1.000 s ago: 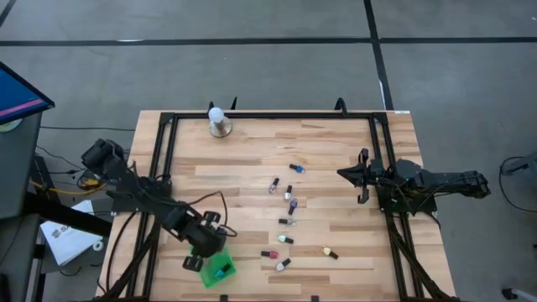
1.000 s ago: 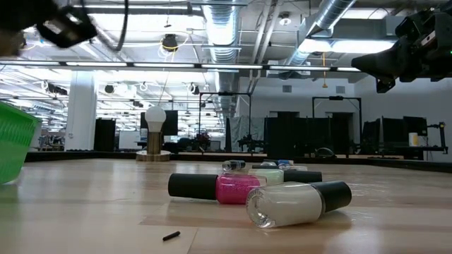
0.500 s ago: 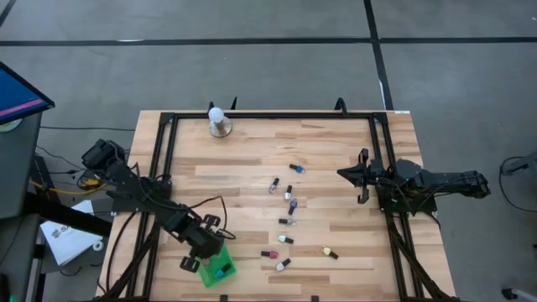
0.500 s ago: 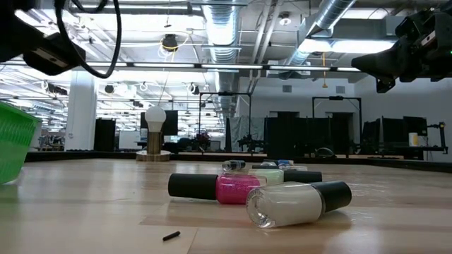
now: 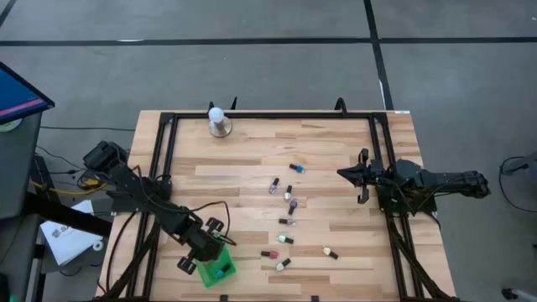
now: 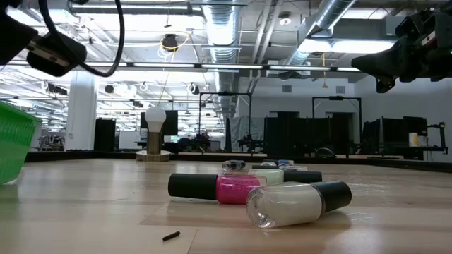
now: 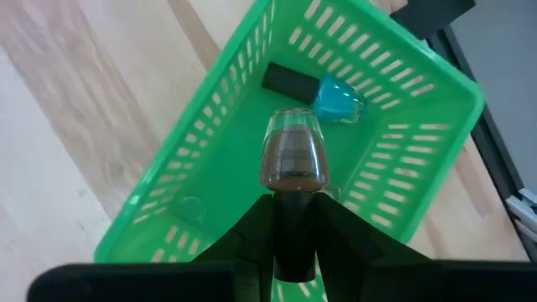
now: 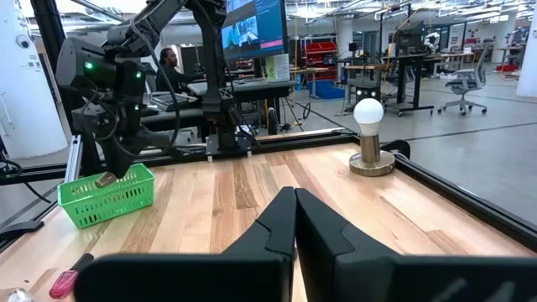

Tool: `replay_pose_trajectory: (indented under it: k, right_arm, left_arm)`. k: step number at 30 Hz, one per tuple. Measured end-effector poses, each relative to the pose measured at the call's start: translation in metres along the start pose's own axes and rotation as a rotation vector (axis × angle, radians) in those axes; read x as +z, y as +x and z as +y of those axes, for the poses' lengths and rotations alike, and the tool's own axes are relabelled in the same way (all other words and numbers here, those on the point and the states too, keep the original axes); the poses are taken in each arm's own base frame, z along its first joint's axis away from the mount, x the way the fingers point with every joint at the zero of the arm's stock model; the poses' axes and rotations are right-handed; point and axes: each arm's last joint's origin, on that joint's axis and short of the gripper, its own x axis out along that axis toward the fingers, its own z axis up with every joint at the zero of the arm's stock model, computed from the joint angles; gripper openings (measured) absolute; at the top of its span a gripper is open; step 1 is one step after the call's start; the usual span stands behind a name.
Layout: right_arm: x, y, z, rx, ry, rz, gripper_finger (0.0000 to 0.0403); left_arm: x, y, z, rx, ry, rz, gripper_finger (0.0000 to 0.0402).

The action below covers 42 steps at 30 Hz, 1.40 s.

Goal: Pick & Place Nail Polish
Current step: Put the black brown nail polish bottle into the green basket

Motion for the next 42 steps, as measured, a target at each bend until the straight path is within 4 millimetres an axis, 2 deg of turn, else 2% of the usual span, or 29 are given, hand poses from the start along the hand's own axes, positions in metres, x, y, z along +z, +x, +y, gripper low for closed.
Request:
replay_pose_trajectory:
  k: [10, 21, 42]
  right_arm:
    - [0.000, 0.000, 0.000, 0.000, -0.002, 0.000, 0.0000]
    - [0.000, 0.000, 0.000, 0.000, -0.002, 0.000, 0.0000]
    - [0.000, 0.000, 0.000, 0.000, -0.002, 0.000, 0.0000]
  left_arm:
    - [0.000, 0.018, 0.001, 0.004, 0.028, 0.049, 0.0057]
    - [-0.002, 0.020, 0.001, -0.038, 0.123, 0.051, 0.0064]
    - [-0.012, 0.031, 0.004, -0.043, 0.125, 0.036, 0.0065]
